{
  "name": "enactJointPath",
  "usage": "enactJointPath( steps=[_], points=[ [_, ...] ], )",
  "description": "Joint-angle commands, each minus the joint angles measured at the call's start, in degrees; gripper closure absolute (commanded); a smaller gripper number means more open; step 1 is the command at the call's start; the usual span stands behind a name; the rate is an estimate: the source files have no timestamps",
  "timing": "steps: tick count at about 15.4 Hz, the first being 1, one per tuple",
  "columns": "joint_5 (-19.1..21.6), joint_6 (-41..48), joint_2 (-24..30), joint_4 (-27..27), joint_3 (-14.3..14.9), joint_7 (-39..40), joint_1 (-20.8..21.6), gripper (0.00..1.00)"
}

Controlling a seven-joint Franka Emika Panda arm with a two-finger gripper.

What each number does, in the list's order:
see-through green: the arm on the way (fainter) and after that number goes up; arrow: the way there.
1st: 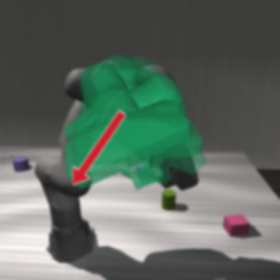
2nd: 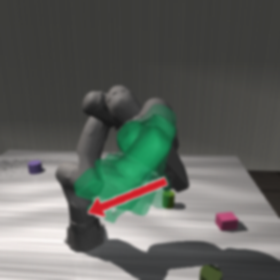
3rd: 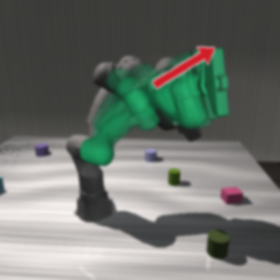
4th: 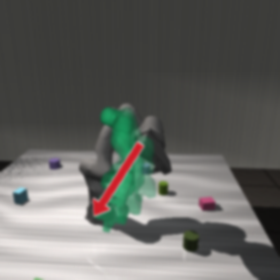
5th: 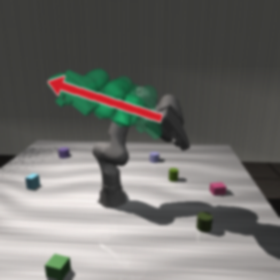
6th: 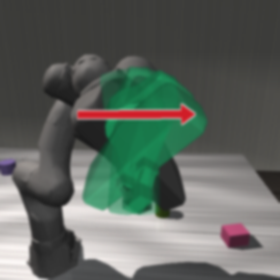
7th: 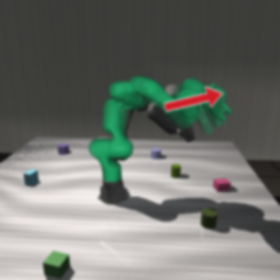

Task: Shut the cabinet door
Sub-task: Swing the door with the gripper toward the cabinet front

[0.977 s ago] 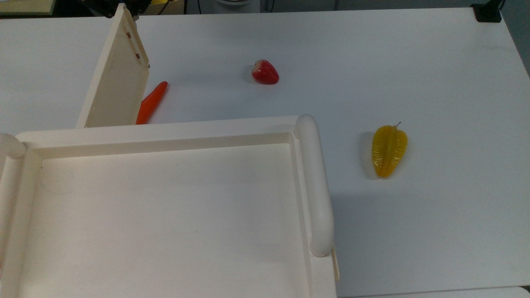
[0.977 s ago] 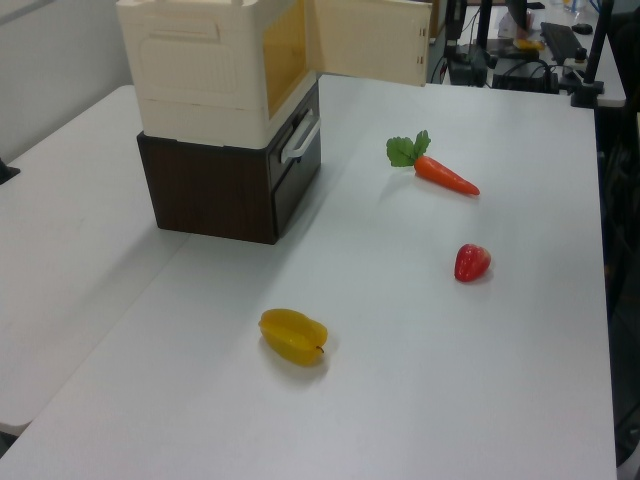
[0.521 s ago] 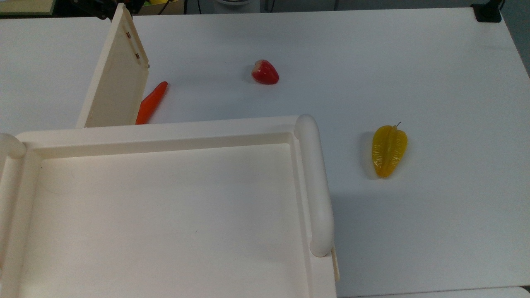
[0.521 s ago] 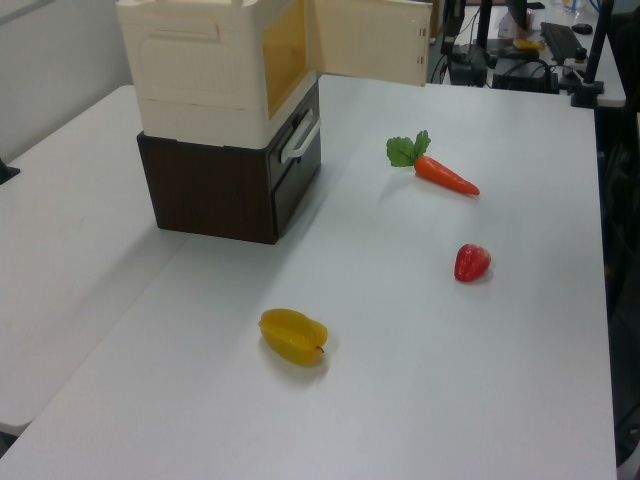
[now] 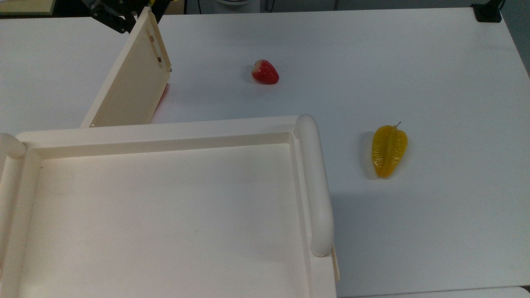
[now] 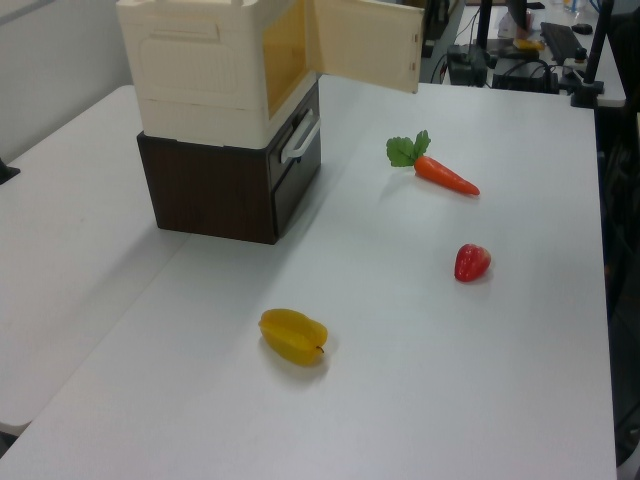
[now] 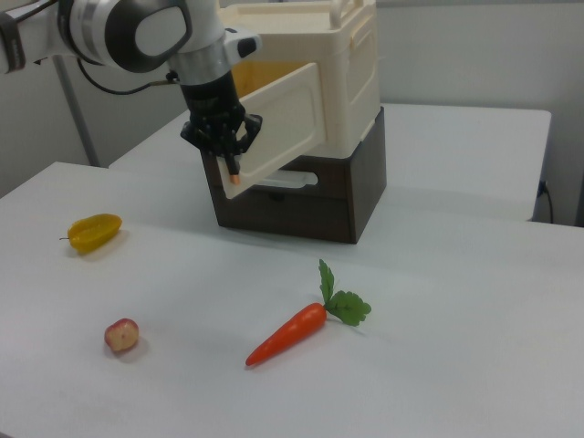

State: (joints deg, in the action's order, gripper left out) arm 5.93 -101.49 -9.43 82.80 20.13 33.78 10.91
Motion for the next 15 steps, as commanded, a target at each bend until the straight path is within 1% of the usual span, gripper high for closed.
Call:
enactJointPath(
  steps=[1, 5, 8, 11, 12, 15],
  points=[
    [2.24, -1.43, -0.41, 0.69, 0.26, 0.58, 2.71, 1.0],
    [2.25, -4.76, -1.28, 0.69, 0.35, -1.17, 4.82, 1.0],
    [2.51, -6.87, -2.6, 0.61, 0.35, -7.66, 6.4, 1.0],
    [2.6, -10.21, -2.61, 0.52, 0.35, -14.16, 7.81, 1.0],
    [2.6, -12.13, -2.61, 0.52, 0.35, -18.19, 8.51, 0.98],
    [2.51, -15.22, -3.31, 0.52, 0.34, -23.75, 10.09, 0.96]
  ],
)
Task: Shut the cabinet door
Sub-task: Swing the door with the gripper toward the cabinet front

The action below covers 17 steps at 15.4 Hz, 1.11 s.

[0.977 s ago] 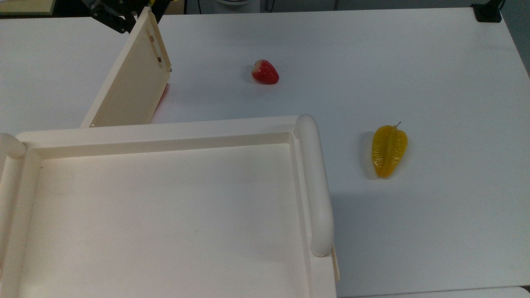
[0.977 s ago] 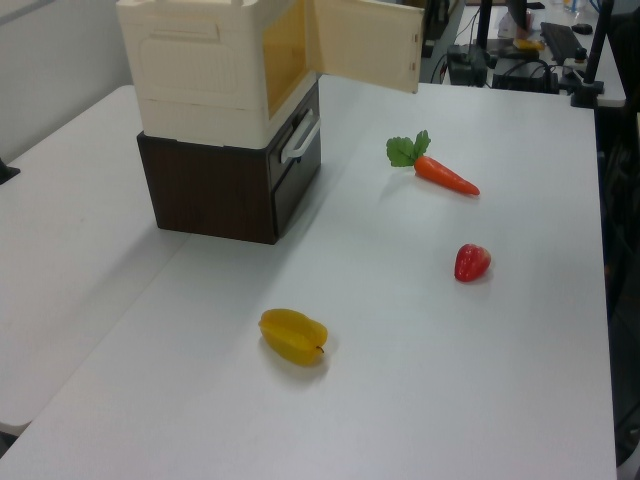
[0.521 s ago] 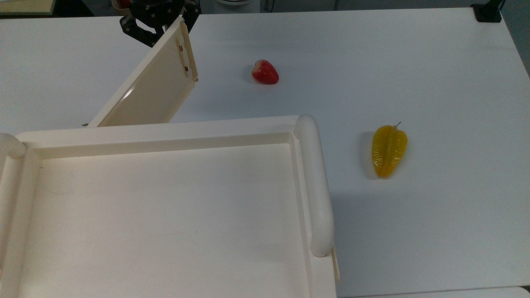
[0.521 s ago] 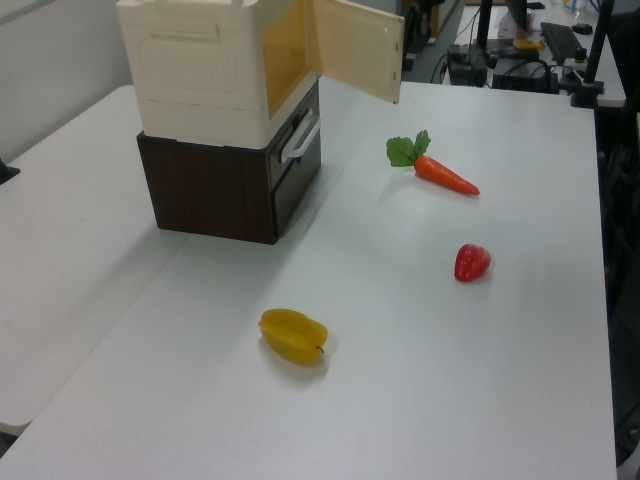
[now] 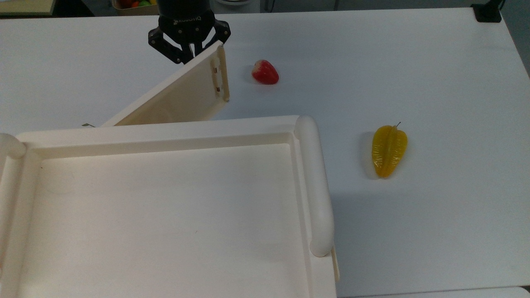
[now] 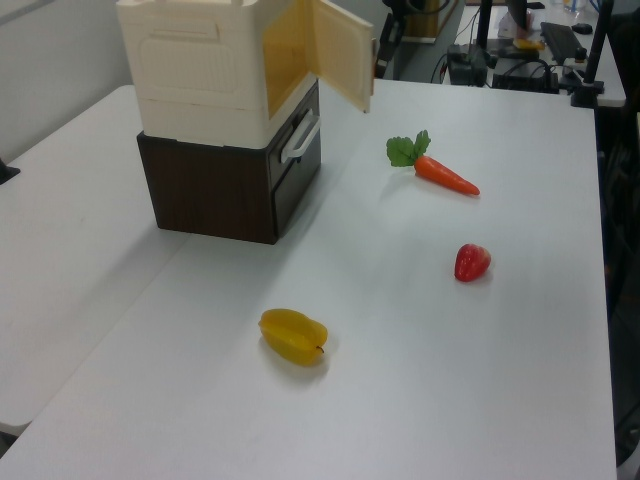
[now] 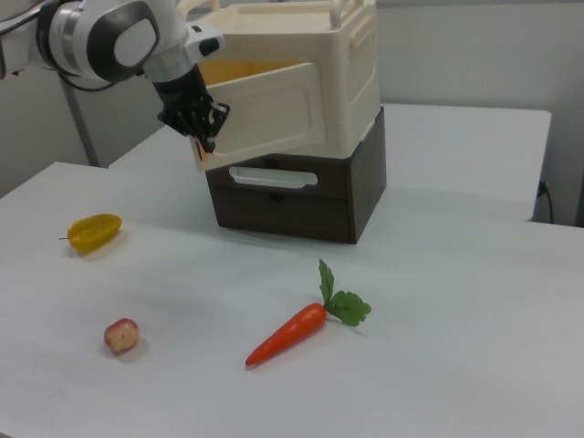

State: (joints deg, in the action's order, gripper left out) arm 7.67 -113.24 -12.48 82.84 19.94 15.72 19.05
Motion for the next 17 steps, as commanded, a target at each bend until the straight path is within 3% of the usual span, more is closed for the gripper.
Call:
enactJointPath(
  steps=[1, 10, 14, 17],
  points=[
    [0.68, -4.43, -0.7, 0.48, 0.54, -7.62, 2.74, 0.96],
    [0.76, -17.79, -3.6, -0.13, 0.45, -16.42, 5.47, 0.95],
    [0.76, -22.53, -4.92, -0.31, 0.28, -17.74, 5.39, 0.85],
    [0.5, -27.45, -6.33, -0.92, -0.69, -20.55, 5.39, 0.85]
  ],
)
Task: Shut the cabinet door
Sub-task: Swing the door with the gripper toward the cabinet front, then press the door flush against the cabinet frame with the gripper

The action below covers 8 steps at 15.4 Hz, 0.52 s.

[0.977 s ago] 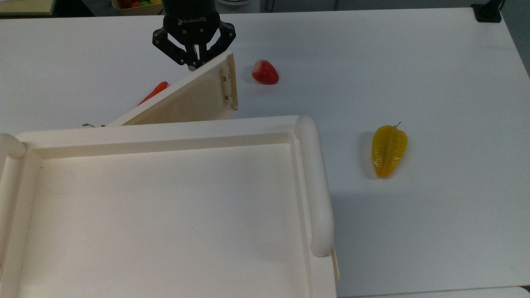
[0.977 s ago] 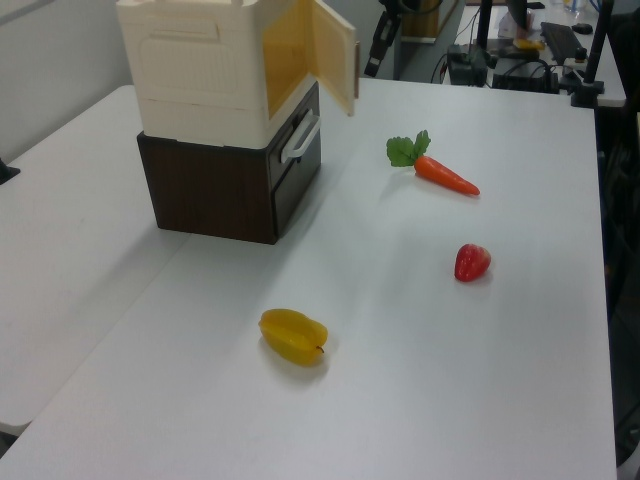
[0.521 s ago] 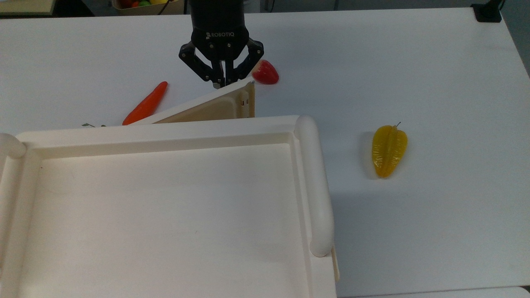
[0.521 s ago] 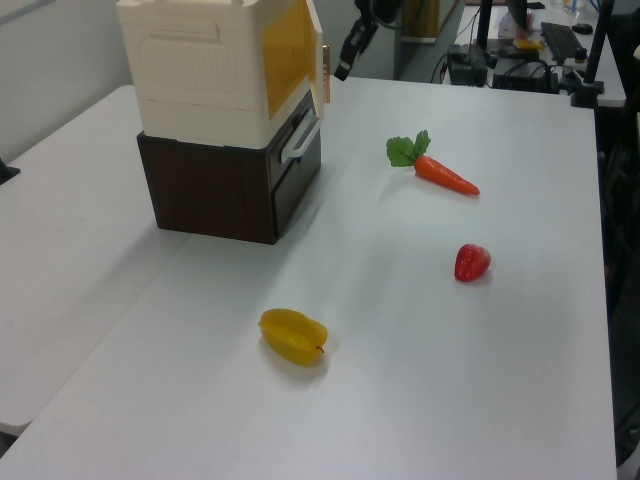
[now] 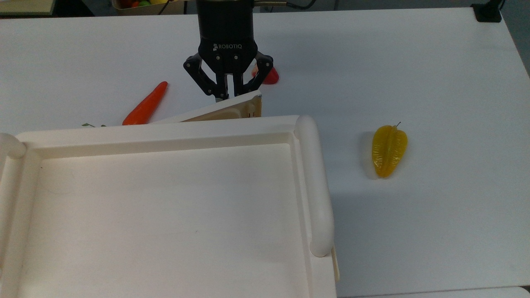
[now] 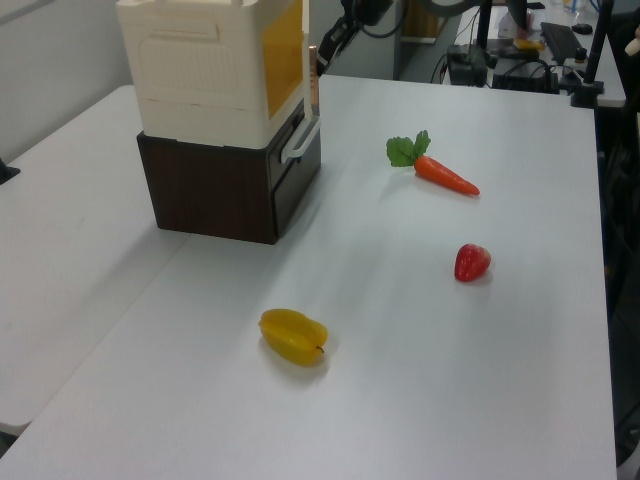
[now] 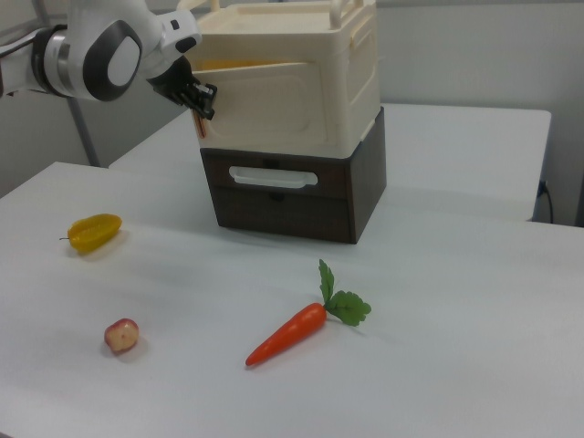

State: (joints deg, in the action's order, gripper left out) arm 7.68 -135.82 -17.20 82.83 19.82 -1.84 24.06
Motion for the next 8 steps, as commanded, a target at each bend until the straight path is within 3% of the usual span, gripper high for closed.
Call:
enactJointPath(
  steps=[1, 8],
  points=[
    [0.41, -6.11, -1.87, -1.17, -0.66, -3.69, 0.37, 0.86],
    [-0.2, -11.47, -4.6, -2.32, -1.01, -7.3, 1.6, 0.87]
  ],
)
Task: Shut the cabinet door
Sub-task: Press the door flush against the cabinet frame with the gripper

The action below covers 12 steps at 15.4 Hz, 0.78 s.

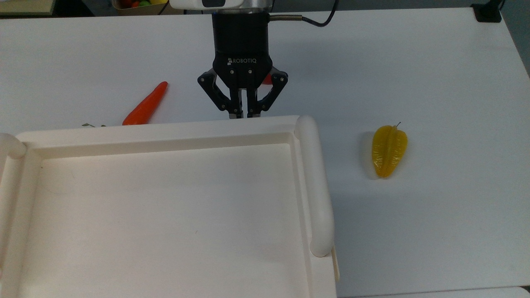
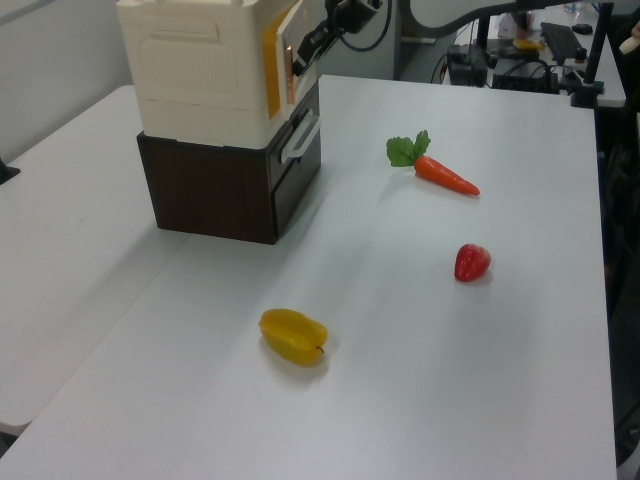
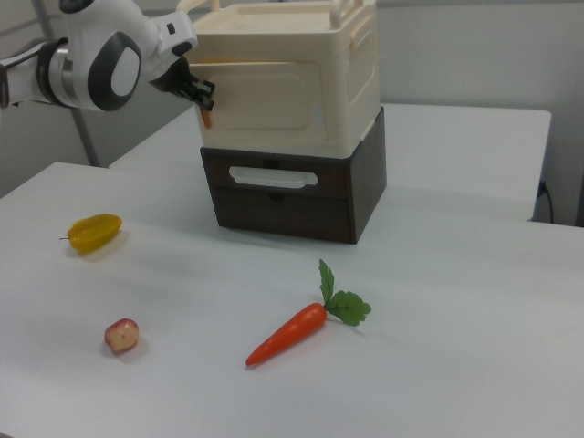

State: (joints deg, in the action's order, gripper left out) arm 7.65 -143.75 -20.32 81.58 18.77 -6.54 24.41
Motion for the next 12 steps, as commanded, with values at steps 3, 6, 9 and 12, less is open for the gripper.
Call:
enactJointPath(
  steps=[3, 6, 9, 12],
  points=[
    [-0.26, -4.17, -1.92, -1.16, 0.04, -2.6, 1.25, 0.87],
    [-0.26, -6.27, -2.44, -1.95, 0.13, -2.6, 1.17, 0.87],
    [-0.26, -8.65, -3.41, -2.04, 0.13, -2.69, 1.08, 0.87],
    [-0.26, -9.27, -4.37, -2.12, 0.22, -2.77, 0.99, 0.87]
  ],
)
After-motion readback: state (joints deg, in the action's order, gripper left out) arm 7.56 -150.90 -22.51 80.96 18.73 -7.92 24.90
